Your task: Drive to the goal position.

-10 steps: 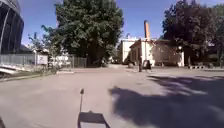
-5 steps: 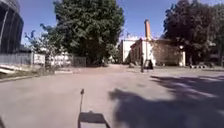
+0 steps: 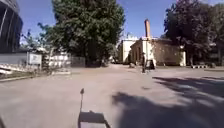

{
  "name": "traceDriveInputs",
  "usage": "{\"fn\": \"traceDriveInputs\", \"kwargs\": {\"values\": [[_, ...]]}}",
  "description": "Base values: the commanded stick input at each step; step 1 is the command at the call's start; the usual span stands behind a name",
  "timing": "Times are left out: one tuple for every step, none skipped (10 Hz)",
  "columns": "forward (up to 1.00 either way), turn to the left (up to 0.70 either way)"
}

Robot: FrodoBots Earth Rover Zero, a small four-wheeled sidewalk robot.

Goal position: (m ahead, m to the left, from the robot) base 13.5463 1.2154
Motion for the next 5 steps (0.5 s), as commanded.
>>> {"fn": "traceDriveInputs", "kwargs": {"values": [[0.70,0.00],[0.70,0.00],[0.70,0.00],[0.70,0.00],[0.70,0.00]]}}
